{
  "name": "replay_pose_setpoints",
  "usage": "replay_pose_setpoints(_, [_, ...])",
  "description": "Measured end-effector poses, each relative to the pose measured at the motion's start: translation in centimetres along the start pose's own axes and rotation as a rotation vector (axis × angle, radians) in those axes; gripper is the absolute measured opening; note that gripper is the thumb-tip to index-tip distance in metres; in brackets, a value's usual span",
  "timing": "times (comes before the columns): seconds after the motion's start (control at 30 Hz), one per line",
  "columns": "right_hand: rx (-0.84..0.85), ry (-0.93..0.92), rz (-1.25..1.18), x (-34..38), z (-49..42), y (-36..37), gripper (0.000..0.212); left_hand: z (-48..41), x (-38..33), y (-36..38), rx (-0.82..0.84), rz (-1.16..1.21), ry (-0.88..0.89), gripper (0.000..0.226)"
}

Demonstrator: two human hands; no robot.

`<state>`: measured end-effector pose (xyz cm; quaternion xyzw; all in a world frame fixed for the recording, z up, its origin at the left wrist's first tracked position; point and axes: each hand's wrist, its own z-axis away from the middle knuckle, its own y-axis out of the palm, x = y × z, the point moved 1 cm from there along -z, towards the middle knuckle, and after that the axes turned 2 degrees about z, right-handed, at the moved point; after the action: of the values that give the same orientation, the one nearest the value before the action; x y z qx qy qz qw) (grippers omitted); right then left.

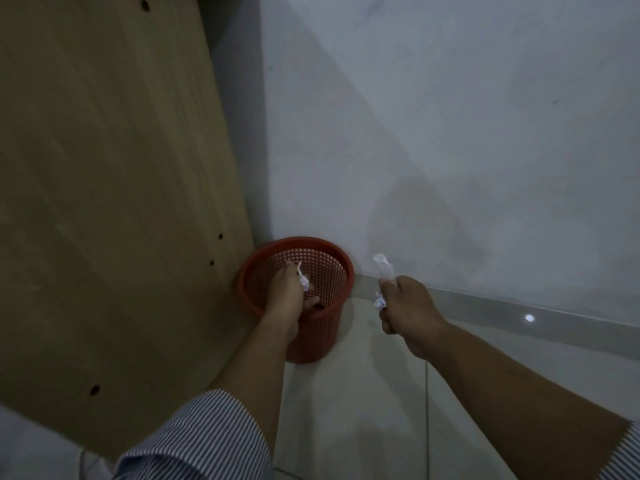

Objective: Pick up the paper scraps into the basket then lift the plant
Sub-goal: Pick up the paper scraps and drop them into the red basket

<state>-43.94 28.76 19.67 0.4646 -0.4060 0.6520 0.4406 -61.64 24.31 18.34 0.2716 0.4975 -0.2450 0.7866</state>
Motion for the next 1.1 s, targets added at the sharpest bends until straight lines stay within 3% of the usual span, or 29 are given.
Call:
replay_pose_setpoints(0.07, [0.021,0.013,0.004,-0.5,-0.5,0.7,0.028,-0.1,0.2,-0.7,0.031,-0.074,0.049,0.035])
replay_pose_setpoints(0.2, [0.040,0.017,-0.012,-1.0,-1.3,1.5,0.027,0.8,0.6,-1.5,0.096,-0.463,0.358,0.052])
replay_pose_setpoints(0.33, [0.025,0.013,0.010,-0.7,-2.1,1.8,0.023,0.2,3.3,-2.6,0.094,-1.082,0.528,0.037])
replay_pose_setpoints(0.4, [0.023,0.012,0.027,-0.3,-2.8,2.3,0.022,0.3,4.5,-2.9,0.086,-1.353,0.574,0.050])
replay_pose_setpoints(0.47, [0.030,0.000,0.055,0.3,-3.6,3.0,0.020,0.4,5.2,-2.8,0.052,-1.471,0.654,0.057])
replay_pose_setpoints(0.57, [0.102,-0.034,0.091,1.5,-4.2,4.8,0.012,0.2,5.4,-2.8,0.006,-1.501,0.699,0.058])
replay_pose_setpoints(0.63, [0.171,-0.057,0.082,2.3,-4.1,5.9,0.021,0.1,5.7,-3.0,-0.020,-1.519,0.770,0.058])
replay_pose_setpoints(0.83, [0.532,0.055,0.026,1.9,-4.6,7.7,0.110,-0.2,5.7,-3.6,0.050,-1.493,0.782,0.055])
replay_pose_setpoints(0.97, [0.528,0.038,0.021,1.4,-4.9,7.5,0.097,-0.5,4.8,-3.5,0.193,-1.261,0.662,0.038])
replay_pose_setpoints(1.1, [0.370,-0.033,-0.049,2.1,-3.9,5.7,0.069,0.0,3.0,-2.7,0.118,-1.154,0.729,0.024])
